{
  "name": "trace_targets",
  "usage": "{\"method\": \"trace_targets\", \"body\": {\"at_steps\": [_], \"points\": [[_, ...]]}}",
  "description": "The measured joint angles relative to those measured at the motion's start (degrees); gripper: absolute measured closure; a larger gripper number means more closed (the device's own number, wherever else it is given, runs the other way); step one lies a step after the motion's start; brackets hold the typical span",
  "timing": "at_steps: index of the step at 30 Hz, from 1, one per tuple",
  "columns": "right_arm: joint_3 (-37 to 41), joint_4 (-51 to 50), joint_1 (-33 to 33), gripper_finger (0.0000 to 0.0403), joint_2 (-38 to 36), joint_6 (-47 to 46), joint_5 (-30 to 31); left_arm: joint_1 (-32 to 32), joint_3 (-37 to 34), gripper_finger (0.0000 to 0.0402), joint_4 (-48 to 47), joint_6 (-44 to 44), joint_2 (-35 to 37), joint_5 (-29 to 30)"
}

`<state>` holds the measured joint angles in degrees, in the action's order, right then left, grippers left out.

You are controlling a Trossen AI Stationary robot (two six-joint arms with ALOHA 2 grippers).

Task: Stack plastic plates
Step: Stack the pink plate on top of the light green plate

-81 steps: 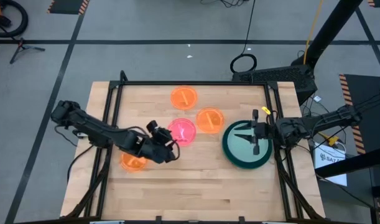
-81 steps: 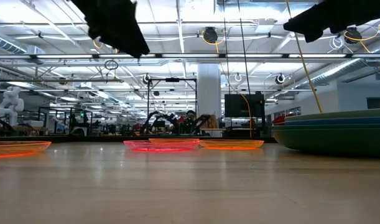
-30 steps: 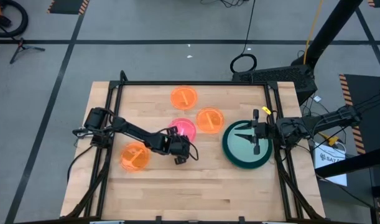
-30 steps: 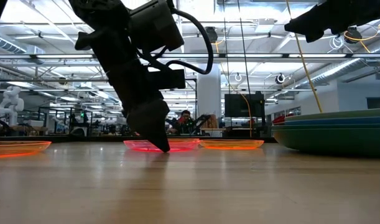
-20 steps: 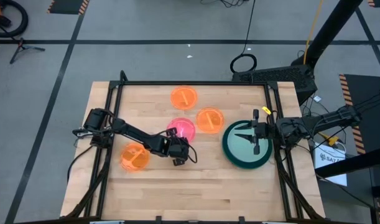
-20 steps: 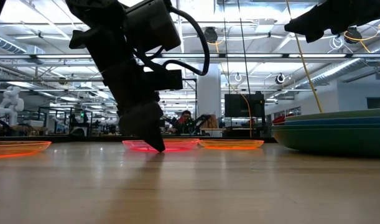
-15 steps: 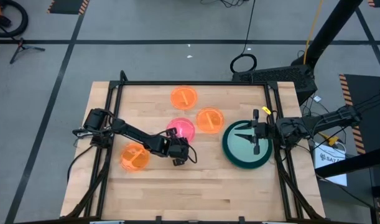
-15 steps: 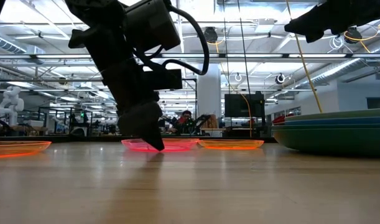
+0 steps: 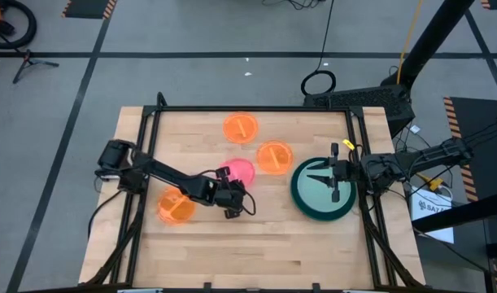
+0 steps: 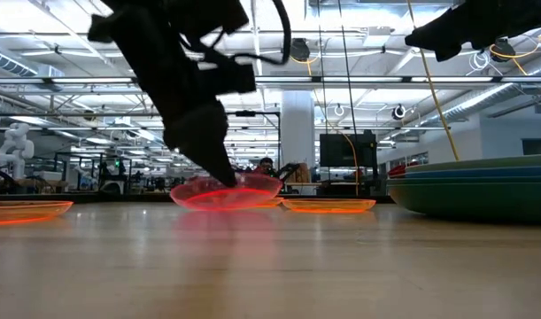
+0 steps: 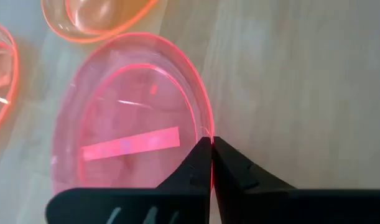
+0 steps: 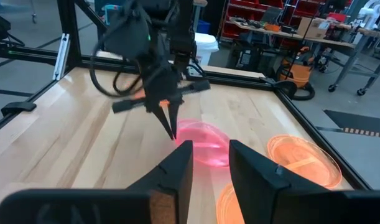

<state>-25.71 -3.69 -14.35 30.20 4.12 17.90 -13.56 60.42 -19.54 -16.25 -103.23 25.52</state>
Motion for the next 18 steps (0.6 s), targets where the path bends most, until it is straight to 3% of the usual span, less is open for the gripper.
{"method": "trace_targets", "body": {"at_steps": [9, 18], "points": [[0.00, 1.76, 0.00, 0.0303, 3.93, 0.01, -0.05, -3.74, 0.02, 0.0394, 1.13, 1.31, 8.46, 0.00], [-1.17, 12.07, 0.00, 0.0280, 13.42, 4.12, -0.16, -6.11, 0.11, 0.0394, 8.68, 4.71, 10.06, -0.56]]}}
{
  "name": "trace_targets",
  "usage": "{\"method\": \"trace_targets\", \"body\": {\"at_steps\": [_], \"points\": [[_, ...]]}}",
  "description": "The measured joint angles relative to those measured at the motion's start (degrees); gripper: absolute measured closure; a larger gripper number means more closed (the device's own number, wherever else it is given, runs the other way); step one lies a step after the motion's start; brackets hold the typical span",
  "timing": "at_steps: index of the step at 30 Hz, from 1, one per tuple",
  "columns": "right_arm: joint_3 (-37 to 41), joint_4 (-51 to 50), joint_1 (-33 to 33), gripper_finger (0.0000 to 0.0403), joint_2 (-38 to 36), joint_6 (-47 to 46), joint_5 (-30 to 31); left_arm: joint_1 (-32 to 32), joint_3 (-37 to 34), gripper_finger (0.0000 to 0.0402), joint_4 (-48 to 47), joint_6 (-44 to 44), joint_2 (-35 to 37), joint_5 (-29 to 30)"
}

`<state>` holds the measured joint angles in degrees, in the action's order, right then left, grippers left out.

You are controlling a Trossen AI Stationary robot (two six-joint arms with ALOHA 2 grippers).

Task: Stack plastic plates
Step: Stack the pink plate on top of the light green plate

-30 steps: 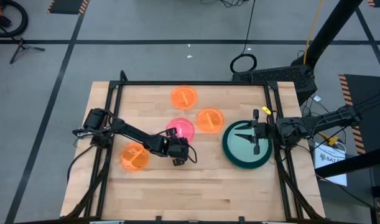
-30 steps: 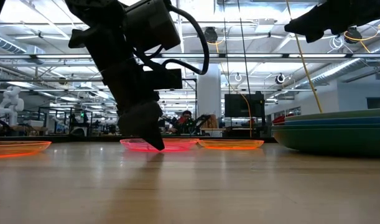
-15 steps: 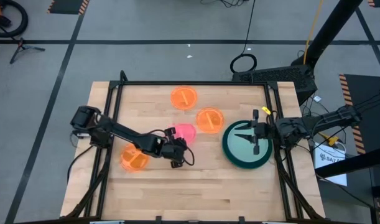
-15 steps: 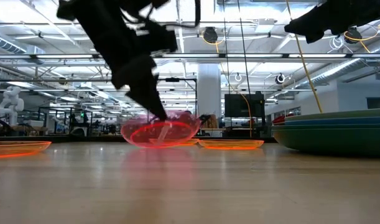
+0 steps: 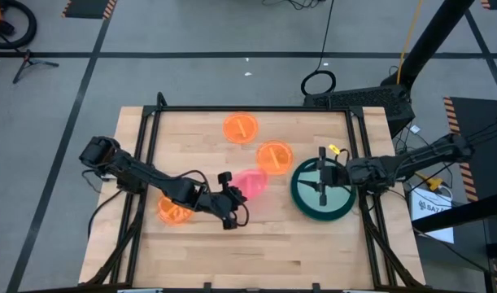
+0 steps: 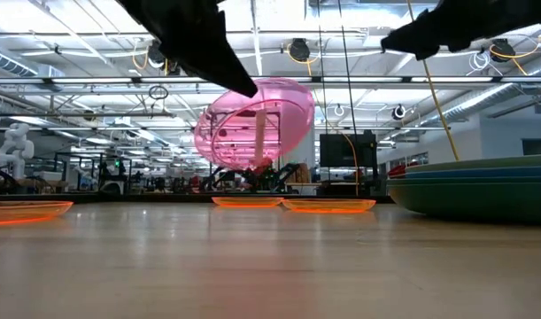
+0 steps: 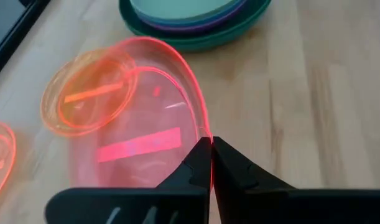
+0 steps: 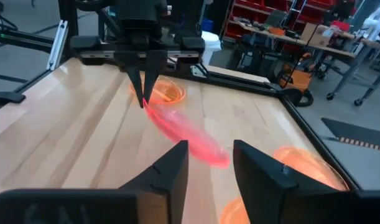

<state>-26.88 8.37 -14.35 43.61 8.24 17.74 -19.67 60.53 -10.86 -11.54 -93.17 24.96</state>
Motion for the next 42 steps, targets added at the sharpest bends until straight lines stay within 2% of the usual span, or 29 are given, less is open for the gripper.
{"method": "trace_targets", "body": {"at_steps": [8, 16, 20, 24, 31, 37, 42], "points": [[-6.18, 0.01, -0.02, 0.0245, 9.59, 0.03, -4.63, -0.08, 0.00, 0.0394, 5.58, 2.16, 0.01, -0.97], [-11.53, 0.02, -0.02, 0.0243, 18.12, 1.97, -7.57, -0.08, 0.00, 0.0394, 6.74, 3.13, 0.01, -1.07], [-13.05, -0.08, -0.02, 0.0243, 21.01, 2.94, -7.72, -0.08, 0.00, 0.0394, 6.85, 3.54, 0.01, -4.10], [-14.49, -0.01, 0.00, 0.0243, 23.12, 3.00, -10.43, -0.13, 0.00, 0.0394, 6.98, 3.51, 0.01, -4.47], [-16.22, -0.11, -0.02, 0.0243, 26.34, 3.52, -10.56, -0.08, 0.00, 0.0394, 11.40, 5.31, 0.01, -4.53], [-16.86, -0.02, -0.02, 0.0243, 27.37, 4.45, -10.58, -0.08, 0.00, 0.0394, 11.58, 5.66, 0.01, -4.51], [-16.86, -0.55, 0.01, 0.0259, 27.37, 4.47, -10.58, -0.08, 0.00, 0.0394, 12.39, 5.87, 0.01, -4.51]]}}
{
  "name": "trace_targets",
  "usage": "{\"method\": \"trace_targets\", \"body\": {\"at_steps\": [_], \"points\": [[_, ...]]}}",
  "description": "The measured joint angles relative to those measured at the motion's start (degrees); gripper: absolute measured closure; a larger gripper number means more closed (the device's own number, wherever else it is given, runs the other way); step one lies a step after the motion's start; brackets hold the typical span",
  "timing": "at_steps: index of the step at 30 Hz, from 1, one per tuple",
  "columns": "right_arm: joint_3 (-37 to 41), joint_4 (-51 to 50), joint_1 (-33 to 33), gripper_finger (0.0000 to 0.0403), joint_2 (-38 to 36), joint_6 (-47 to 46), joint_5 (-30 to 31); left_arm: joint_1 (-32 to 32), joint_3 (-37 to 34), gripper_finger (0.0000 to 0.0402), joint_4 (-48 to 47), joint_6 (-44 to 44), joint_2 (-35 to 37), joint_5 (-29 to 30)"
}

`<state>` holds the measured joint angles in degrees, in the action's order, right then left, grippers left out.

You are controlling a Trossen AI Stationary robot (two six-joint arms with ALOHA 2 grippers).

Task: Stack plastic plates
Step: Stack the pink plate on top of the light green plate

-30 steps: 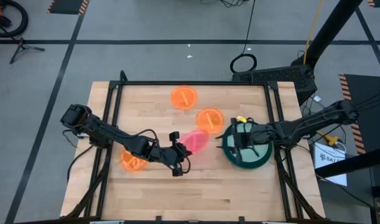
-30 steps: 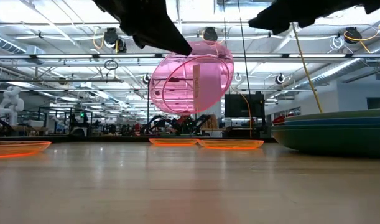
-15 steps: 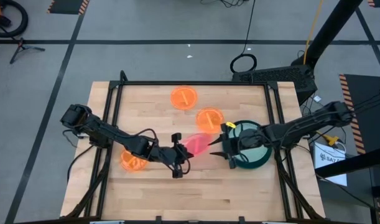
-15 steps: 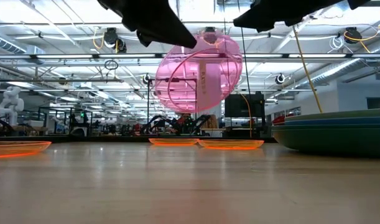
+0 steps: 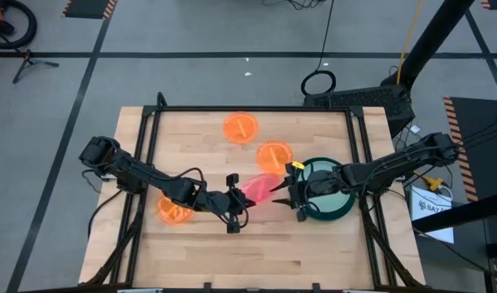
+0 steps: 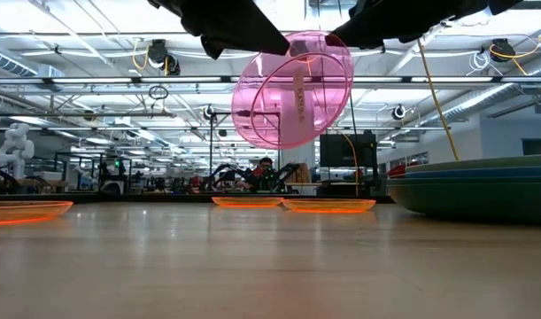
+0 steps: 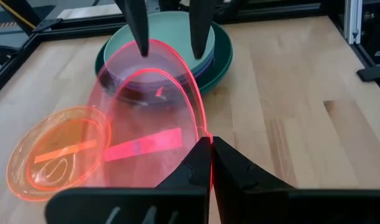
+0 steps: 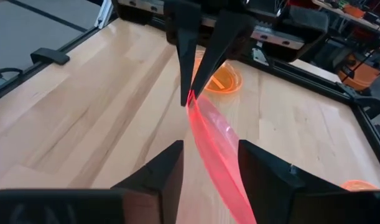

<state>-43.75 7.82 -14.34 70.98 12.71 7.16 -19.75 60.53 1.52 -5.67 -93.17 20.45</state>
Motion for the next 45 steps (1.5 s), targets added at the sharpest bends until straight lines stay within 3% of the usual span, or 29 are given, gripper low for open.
{"method": "trace_targets", "body": {"at_steps": [9, 14, 22, 45], "points": [[0.00, -1.36, 0.01, 0.0309, -0.02, 0.96, -2.79, -0.02, 0.00, 0.0394, 0.18, -0.02, 0.00, -0.36], [0.00, -1.39, -0.01, 0.0332, -0.02, 1.70, -3.75, -0.02, 0.00, 0.0394, 0.15, -1.11, 0.00, -5.59], [0.00, -1.41, 0.01, 0.0361, -0.02, 2.03, -6.01, 0.07, 0.00, 0.0394, 0.24, -2.34, 0.00, -5.60], [0.09, -1.57, -0.01, 0.0399, -0.02, 3.40, -6.27, 0.07, 0.00, 0.0391, 0.13, -1.95, 0.00, -5.40]]}}
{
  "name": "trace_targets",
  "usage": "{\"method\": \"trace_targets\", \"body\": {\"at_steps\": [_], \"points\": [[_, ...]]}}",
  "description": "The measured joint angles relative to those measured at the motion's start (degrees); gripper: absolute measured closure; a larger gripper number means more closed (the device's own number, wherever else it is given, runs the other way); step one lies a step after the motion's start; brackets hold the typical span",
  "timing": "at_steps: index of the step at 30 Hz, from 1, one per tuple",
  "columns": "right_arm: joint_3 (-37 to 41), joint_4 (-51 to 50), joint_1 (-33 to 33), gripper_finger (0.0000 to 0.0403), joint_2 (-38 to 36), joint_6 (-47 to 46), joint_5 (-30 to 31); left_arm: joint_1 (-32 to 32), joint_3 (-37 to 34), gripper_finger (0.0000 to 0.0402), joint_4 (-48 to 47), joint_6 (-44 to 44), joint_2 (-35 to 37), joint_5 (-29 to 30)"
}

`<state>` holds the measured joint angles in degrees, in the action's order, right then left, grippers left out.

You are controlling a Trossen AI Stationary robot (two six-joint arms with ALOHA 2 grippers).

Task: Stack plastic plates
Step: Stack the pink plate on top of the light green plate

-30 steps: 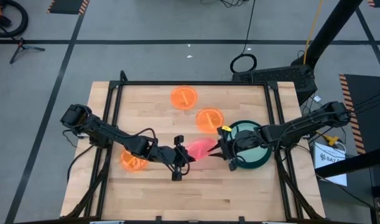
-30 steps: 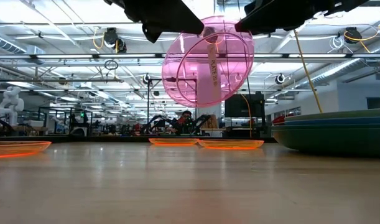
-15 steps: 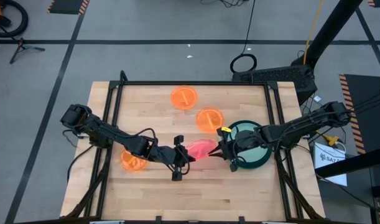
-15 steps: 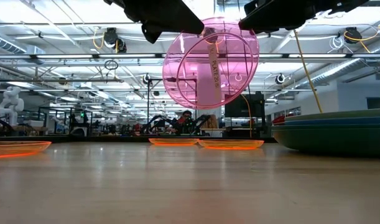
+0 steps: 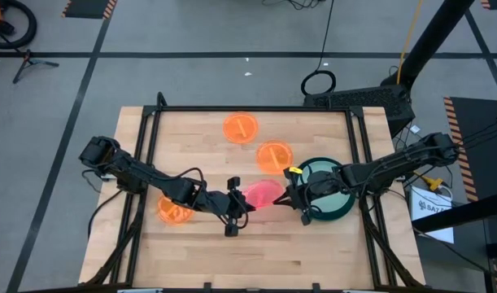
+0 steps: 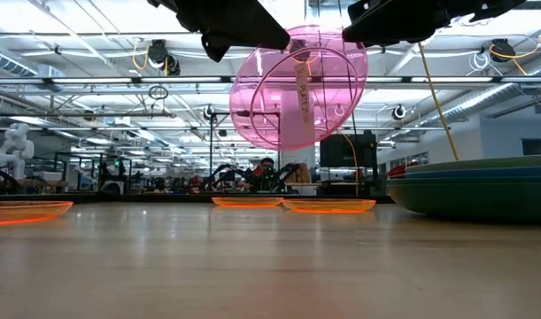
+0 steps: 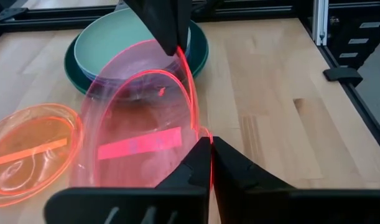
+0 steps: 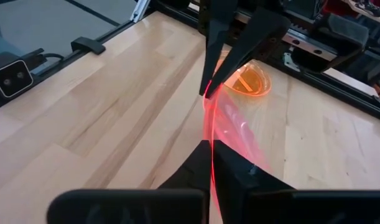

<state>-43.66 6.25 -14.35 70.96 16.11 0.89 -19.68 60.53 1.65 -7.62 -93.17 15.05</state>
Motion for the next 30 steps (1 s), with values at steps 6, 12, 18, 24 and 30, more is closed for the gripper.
{"method": "trace_targets", "body": {"at_steps": [6, 12, 18, 24, 30], "points": [[0.00, -0.10, 0.00, 0.0401, 0.00, 0.03, 0.06, 0.49, 0.00, 0.0362, 0.15, -0.01, 0.00, 0.04], [0.00, -0.10, 0.00, 0.0402, 0.00, -0.26, 0.26, 0.52, 0.00, 0.0327, 0.12, 1.33, 0.00, 0.12], [0.00, -0.12, 0.02, 0.0402, -0.11, -1.07, 0.68, 0.52, 0.00, 0.0274, -0.07, 3.81, 0.00, 0.09], [0.00, -0.64, 0.01, 0.0402, -0.37, -2.31, 2.27, 0.55, 0.00, 0.0212, -0.30, 6.29, 0.76, 0.18], [0.00, -1.22, 0.00, 0.0403, -0.84, -3.45, 2.45, 0.33, 0.04, 0.0171, -2.98, 9.88, 3.92, 1.99]]}}
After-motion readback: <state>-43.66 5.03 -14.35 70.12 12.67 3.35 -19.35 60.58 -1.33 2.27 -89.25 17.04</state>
